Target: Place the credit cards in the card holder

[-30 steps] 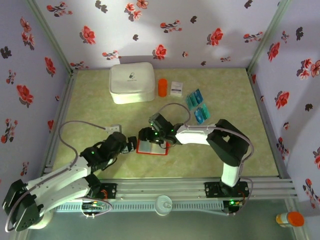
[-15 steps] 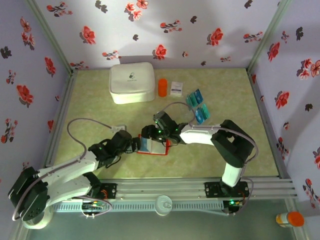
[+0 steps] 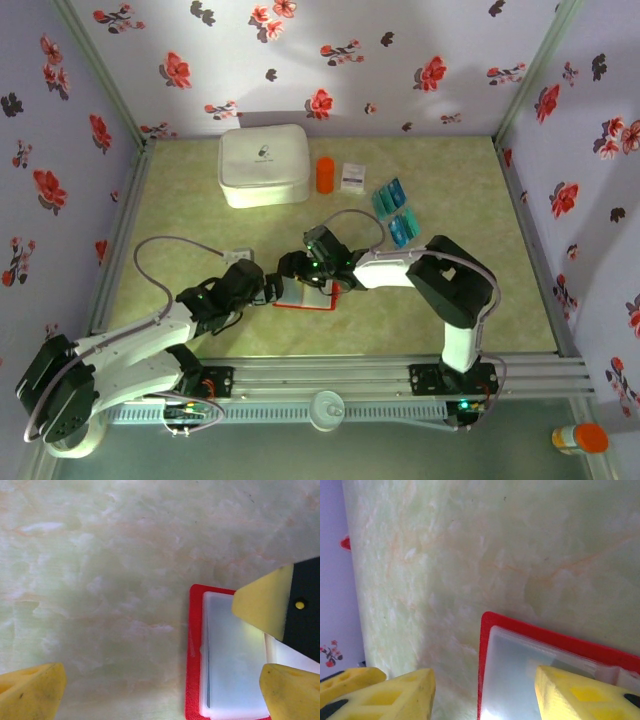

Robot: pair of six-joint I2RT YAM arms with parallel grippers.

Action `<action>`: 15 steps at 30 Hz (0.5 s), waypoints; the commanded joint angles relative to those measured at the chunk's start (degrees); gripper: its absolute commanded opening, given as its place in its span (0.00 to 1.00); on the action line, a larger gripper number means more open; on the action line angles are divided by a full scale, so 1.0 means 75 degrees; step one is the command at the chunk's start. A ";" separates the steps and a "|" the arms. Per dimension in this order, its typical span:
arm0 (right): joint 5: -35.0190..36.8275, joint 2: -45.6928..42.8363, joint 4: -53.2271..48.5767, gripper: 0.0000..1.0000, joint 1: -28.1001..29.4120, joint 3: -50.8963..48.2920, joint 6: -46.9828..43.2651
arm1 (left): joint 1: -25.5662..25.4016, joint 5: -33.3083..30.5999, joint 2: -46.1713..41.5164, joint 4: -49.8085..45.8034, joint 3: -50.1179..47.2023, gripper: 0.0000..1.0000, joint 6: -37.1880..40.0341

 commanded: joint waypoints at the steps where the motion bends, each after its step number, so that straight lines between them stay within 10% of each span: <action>1: -0.0086 0.0185 0.0363 0.55 0.0042 -0.0129 0.0304 | 0.0059 0.0172 0.0229 0.0190 -0.0116 1.00 0.0161; 15: -0.0027 0.0185 0.0614 0.55 0.0043 -0.0283 0.0548 | 0.0047 0.0297 0.1158 0.0686 -0.0127 1.00 0.0289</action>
